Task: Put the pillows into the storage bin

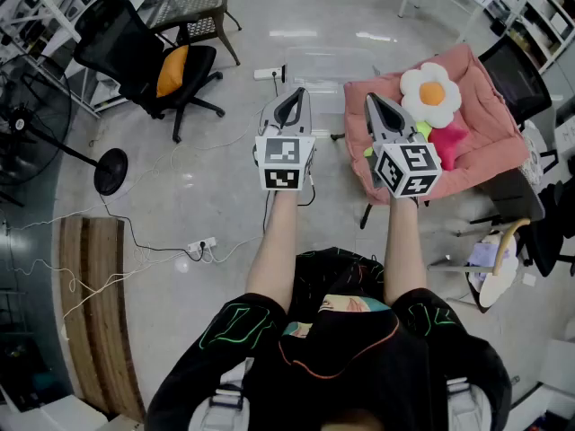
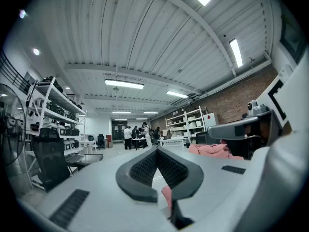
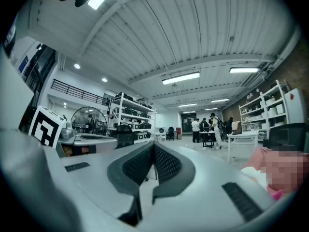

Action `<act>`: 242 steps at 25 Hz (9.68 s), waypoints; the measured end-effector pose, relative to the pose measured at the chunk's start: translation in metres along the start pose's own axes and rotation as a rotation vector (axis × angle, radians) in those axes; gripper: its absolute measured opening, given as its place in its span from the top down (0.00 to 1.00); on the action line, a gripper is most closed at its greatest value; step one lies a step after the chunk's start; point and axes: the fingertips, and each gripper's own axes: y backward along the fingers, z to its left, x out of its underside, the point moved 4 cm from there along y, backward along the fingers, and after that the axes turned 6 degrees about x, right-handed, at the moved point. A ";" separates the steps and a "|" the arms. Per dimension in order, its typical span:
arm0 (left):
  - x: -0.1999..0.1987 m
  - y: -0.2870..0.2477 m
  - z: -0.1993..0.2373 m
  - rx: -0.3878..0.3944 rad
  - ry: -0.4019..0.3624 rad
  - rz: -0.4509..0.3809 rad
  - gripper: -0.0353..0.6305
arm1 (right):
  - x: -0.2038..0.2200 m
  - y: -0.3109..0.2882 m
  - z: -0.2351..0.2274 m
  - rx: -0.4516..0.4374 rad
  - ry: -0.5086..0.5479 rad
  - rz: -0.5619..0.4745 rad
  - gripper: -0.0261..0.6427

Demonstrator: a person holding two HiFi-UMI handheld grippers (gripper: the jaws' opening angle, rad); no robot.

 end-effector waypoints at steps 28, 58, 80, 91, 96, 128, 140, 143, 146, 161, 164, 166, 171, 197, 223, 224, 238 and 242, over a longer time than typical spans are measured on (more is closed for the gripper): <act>0.028 -0.092 0.047 -0.022 0.059 -0.052 0.96 | 0.037 -0.088 -0.074 0.039 -0.071 0.062 0.96; 0.132 -0.438 0.201 0.241 0.270 0.164 0.96 | 0.138 -0.400 -0.213 0.261 -0.207 0.289 0.96; 0.208 -0.625 -0.108 0.783 0.291 0.445 0.95 | 0.220 -0.202 -0.493 0.836 -0.358 0.408 0.96; 0.288 -0.663 -0.187 0.817 0.282 0.643 0.88 | 0.271 -0.126 -0.568 0.978 -0.326 0.596 0.96; 0.326 -0.678 -0.201 0.797 0.297 0.751 0.70 | 0.294 -0.111 -0.598 1.001 -0.329 0.689 0.86; 0.320 -0.675 -0.201 0.785 0.297 0.859 0.88 | 0.309 -0.123 -0.591 0.914 -0.547 0.732 0.88; 0.313 -0.722 -0.088 0.731 0.351 0.767 0.87 | 0.304 -0.245 -0.583 0.826 -0.541 0.716 0.88; 0.319 -0.732 -0.033 0.673 0.375 0.772 0.87 | 0.308 -0.304 -0.571 0.770 -0.526 0.741 0.88; 0.327 -0.747 0.018 0.624 0.388 0.782 0.87 | 0.315 -0.360 -0.560 0.720 -0.523 0.765 0.87; 0.377 -0.781 0.238 0.362 0.411 0.848 0.88 | 0.383 -0.602 -0.500 0.440 -0.510 0.882 0.85; 0.389 -0.785 0.263 0.298 0.399 0.846 0.87 | 0.398 -0.629 -0.493 0.422 -0.543 0.866 0.82; 0.397 -0.789 0.276 0.246 0.385 0.836 0.83 | 0.408 -0.642 -0.493 0.444 -0.535 0.871 0.76; 0.404 -0.796 0.286 0.238 0.401 0.830 0.85 | 0.420 -0.644 -0.492 0.490 -0.530 0.897 0.73; 0.312 -0.787 -0.063 1.137 0.346 0.748 0.95 | 0.322 -0.308 -0.527 1.113 -0.700 0.510 0.96; 0.350 -0.577 -0.321 1.479 0.015 0.916 0.95 | 0.376 0.040 -0.416 1.649 -0.929 0.454 0.96; 0.354 -0.574 -0.324 1.477 0.003 0.926 0.95 | 0.383 0.044 -0.415 1.644 -0.945 0.455 0.95; 0.417 -0.548 -0.382 1.442 0.031 1.067 0.44 | 0.483 0.097 -0.435 1.563 -1.181 0.390 0.59; 0.426 -0.543 -0.394 1.457 0.085 1.088 0.40 | 0.494 0.100 -0.438 1.539 -1.207 0.345 0.56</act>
